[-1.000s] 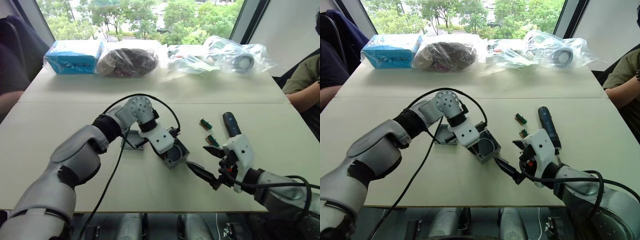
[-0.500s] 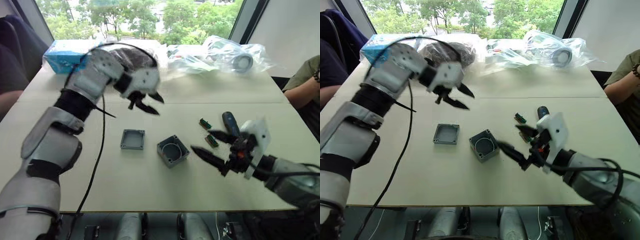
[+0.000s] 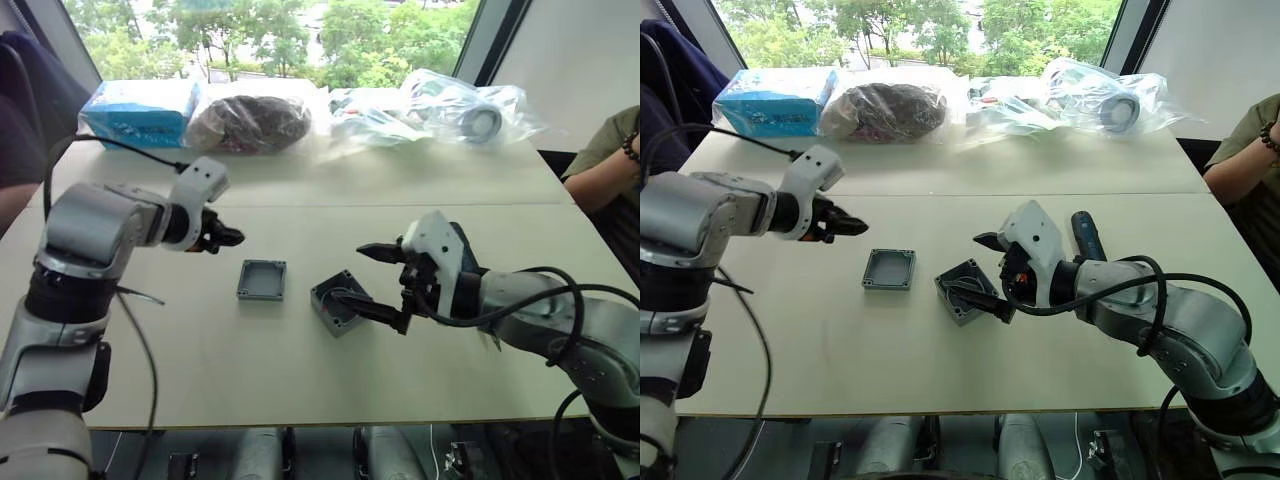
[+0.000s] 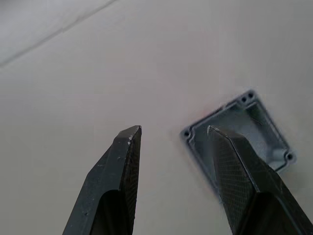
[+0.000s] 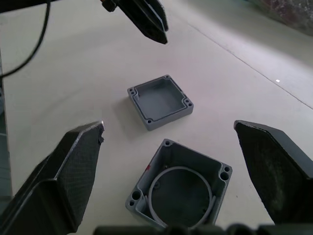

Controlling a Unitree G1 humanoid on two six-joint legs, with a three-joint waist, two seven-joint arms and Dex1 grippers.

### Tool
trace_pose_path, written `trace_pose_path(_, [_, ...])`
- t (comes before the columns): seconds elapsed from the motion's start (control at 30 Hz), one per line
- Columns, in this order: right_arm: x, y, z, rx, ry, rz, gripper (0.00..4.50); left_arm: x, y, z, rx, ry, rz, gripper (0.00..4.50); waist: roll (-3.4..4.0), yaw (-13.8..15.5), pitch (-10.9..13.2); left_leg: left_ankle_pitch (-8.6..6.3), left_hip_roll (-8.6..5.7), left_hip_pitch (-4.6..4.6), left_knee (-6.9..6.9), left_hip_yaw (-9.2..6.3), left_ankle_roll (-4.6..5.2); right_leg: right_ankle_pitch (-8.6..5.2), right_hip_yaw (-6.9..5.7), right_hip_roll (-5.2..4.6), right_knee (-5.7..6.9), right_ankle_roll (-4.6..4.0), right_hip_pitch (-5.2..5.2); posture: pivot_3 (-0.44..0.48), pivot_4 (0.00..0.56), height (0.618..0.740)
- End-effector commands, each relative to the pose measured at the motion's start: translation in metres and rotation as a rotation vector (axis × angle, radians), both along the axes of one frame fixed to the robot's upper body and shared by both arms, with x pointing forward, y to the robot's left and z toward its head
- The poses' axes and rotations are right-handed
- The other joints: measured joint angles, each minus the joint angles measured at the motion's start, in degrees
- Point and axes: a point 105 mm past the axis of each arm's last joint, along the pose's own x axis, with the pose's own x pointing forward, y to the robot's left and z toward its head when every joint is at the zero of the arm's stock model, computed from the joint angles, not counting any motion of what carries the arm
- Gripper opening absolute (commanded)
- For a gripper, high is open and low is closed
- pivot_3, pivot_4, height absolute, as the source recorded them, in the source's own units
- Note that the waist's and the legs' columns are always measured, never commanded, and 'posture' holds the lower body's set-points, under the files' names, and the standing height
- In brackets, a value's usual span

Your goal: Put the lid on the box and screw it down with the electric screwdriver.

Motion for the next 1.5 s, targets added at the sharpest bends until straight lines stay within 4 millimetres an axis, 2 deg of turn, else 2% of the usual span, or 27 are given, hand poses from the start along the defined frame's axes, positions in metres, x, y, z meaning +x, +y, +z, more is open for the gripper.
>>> trace_pose_path(0.03, [0.002,-0.001,0.007,0.012,-0.06,0.012,4.5,-0.001,-0.002,-0.003,-0.056,-0.027,0.038,2.18,-0.02,0.35,-0.01,0.01,0.0,0.0,0.02,0.0,-0.02,0.0,0.0,0.0,0.01,0.0,0.0,0.0,0.15,0.74])
trace_pose_path(0.17, [0.001,-0.001,0.006,0.027,-0.068,0.004,4.5,0.005,-0.007,-0.009,-0.143,-0.001,0.09,2.18,-0.12,0.31,-0.06,0.04,-0.01,0.0,0.05,-0.02,-0.06,0.01,-0.01,-0.03,0.03,-0.01,0.04,0.0,0.15,0.74])
trace_pose_path(0.33, [-0.002,0.002,0.002,0.036,-0.07,-0.012,4.5,0.009,-0.01,-0.018,-0.162,0.05,0.121,2.18,-0.12,0.13,-0.06,0.09,0.01,0.01,0.02,-0.01,-0.17,0.01,0.0,-0.02,0.04,-0.02,0.0,0.0,0.15,0.74])
trace_pose_path(0.67, [-0.003,0.002,0.004,0.057,-0.09,-0.081,4.5,0.008,-0.019,-0.045,-0.135,0.161,0.173,2.18,-0.14,0.24,-0.08,0.12,-0.03,0.01,0.02,-0.01,-0.22,0.02,-0.01,-0.08,0.04,-0.02,0.02,0.0,0.15,0.74])
trace_pose_path(0.93, [-0.004,0.001,0.005,0.066,-0.097,-0.122,4.5,0.007,-0.014,-0.058,-0.065,0.205,0.205,2.18,-0.14,0.23,-0.09,0.14,-0.04,0.16,0.0,0.02,-0.26,0.02,0.0,-0.07,0.05,-0.02,0.12,0.0,0.15,0.74])
trace_pose_path(1.03, [-0.004,0.0,0.005,0.068,-0.098,-0.131,4.5,0.004,-0.015,-0.064,-0.06,0.224,0.209,1.61,-0.14,0.2,-0.1,0.14,-0.03,0.37,-0.05,0.02,-0.26,0.02,0.0,-0.06,0.04,-0.03,0.3,0.0,0.15,0.74])
trace_pose_path(1.1, [-0.004,0.0,0.005,0.069,-0.099,-0.133,4.5,0.002,-0.015,-0.067,-0.053,0.232,0.207,0.84,-0.14,0.21,-0.1,0.14,-0.04,0.38,-0.05,0.02,-0.26,0.02,0.01,-0.06,0.04,-0.03,0.32,0.0,0.15,0.74])
trace_pose_path(1.13, [-0.004,0.0,0.006,0.072,-0.099,-0.134,4.5,0.001,-0.015,-0.069,-0.049,0.235,0.206,0.32,-0.14,0.22,-0.1,0.14,-0.04,0.39,-0.05,0.02,-0.26,0.02,0.0,-0.06,0.04,-0.03,0.33,0.0,0.15,0.74])
trace_pose_path(1.17, [-0.004,0.0,0.006,0.073,-0.1,-0.135,4.5,0.0,-0.014,-0.07,-0.038,0.234,0.207,0.05,-0.12,0.24,-0.13,0.14,-0.04,0.39,-0.05,0.02,-0.26,0.02,0.01,-0.06,0.04,-0.03,0.33,0.0,0.15,0.74])
trace_pose_path(1.37, [-0.002,-0.005,0.009,0.077,-0.104,-0.149,4.5,-0.002,-0.017,-0.072,-0.023,0.215,0.209,0.05,-0.13,0.23,-0.15,0.13,-0.04,0.46,-0.05,0.02,-0.27,0.01,0.01,-0.07,0.03,-0.03,0.4,0.0,0.15,0.74])
trace_pose_path(1.5, [0.007,-0.01,0.019,0.208,-0.055,-0.198,4.5,0.015,-0.017,-0.045,-0.05,0.06,0.238,0.05,-0.13,0.3,-0.16,0.13,-0.04,0.46,-0.05,0.02,-0.27,0.01,-0.01,-0.07,0.03,-0.03,0.43,0.0,0.15,0.74])
